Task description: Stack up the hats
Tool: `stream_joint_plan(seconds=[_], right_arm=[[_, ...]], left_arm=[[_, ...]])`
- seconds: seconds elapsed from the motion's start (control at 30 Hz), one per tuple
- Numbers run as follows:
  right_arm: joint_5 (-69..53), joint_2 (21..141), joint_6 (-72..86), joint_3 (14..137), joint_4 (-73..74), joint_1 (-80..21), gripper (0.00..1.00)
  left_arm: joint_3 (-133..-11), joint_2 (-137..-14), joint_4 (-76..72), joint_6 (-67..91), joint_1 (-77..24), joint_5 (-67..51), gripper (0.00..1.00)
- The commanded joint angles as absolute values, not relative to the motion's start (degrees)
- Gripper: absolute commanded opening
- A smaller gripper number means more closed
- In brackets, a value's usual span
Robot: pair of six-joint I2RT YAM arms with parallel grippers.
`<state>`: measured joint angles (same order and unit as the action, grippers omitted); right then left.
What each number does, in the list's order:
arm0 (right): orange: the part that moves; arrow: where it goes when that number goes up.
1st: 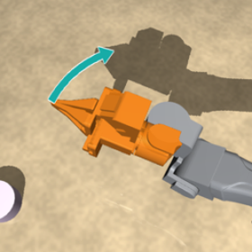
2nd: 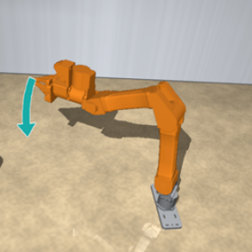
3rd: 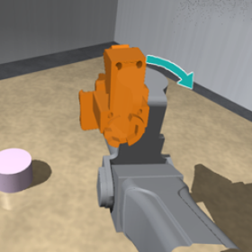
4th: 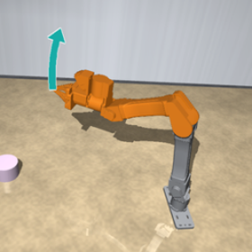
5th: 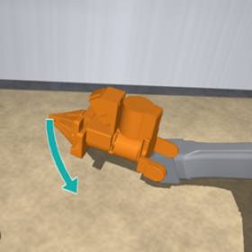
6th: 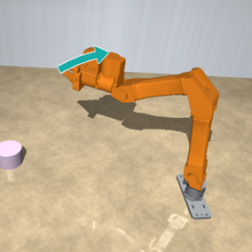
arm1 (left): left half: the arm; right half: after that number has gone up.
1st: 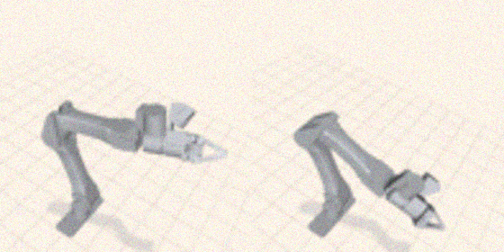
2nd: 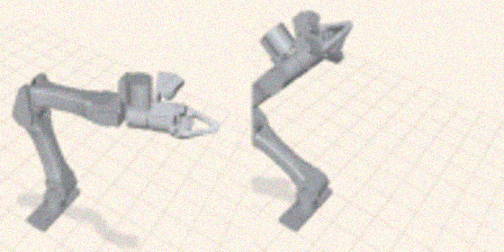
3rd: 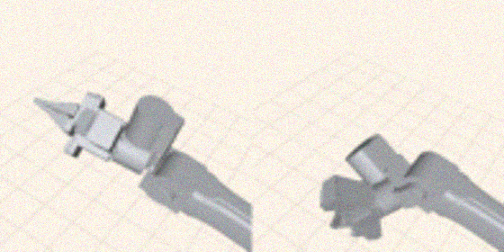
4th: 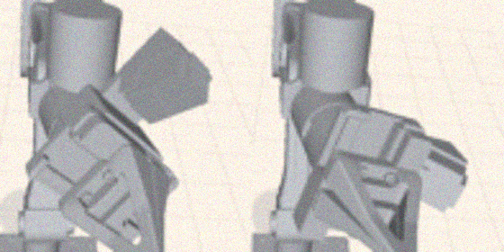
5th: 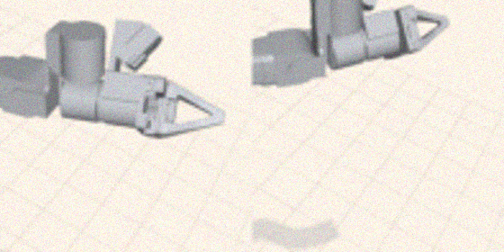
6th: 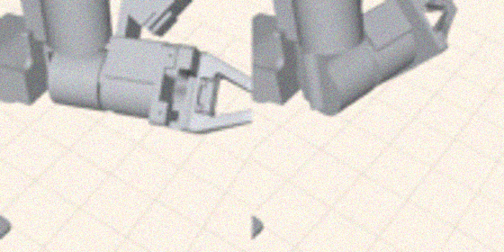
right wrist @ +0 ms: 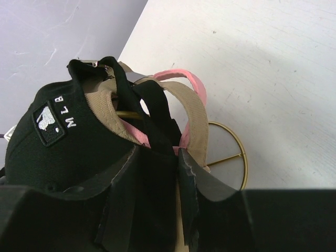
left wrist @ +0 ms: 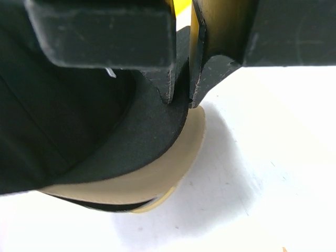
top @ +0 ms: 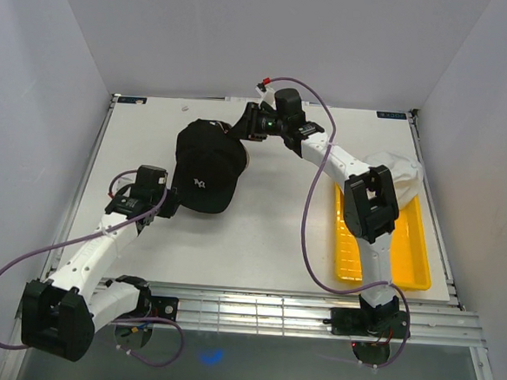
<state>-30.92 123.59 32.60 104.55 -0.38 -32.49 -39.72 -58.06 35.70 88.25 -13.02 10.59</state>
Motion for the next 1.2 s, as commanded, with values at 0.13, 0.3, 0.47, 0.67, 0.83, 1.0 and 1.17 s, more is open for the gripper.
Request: stream_joint_plan(seconds=[0.13,0.3,0.47,0.67,0.83,1.0,1.17], right_arm=[[-25.32,124.45,28.48,103.36,9.84,-32.7,0.38],[-24.43,124.63,28.74,102.48,10.9,-32.26,0.38],[-25.22,124.54,28.65,101.52,10.81,-32.08,0.38],[-25.4,123.14,28.56,101.42,10.2,-32.08,0.47],[-25.4,122.17,28.48,101.78,10.28,-31.99,0.57],[-25.31,121.64,28.56,101.95,10.46,-31.91,0.58],[-25.93,121.46,28.83,102.57,10.63,-31.9,0.6]], left_arm=[[-37.71,-66.36,54.23,87.8,-12.57,20.13,0.0],[-37.7,-66.44,54.93,87.8,-12.48,21.53,0.0],[-37.97,-67.15,55.55,87.01,-12.48,21.8,0.0],[-38.14,-64.69,55.63,85.43,-12.48,22.06,0.03],[-38.15,-63.02,55.9,84.64,-12.48,21.27,0.2],[-38.49,-61.09,56.25,84.29,-12.48,20.48,0.35],[-39.11,-60.29,57.57,83.94,-12.48,20.13,0.46]])
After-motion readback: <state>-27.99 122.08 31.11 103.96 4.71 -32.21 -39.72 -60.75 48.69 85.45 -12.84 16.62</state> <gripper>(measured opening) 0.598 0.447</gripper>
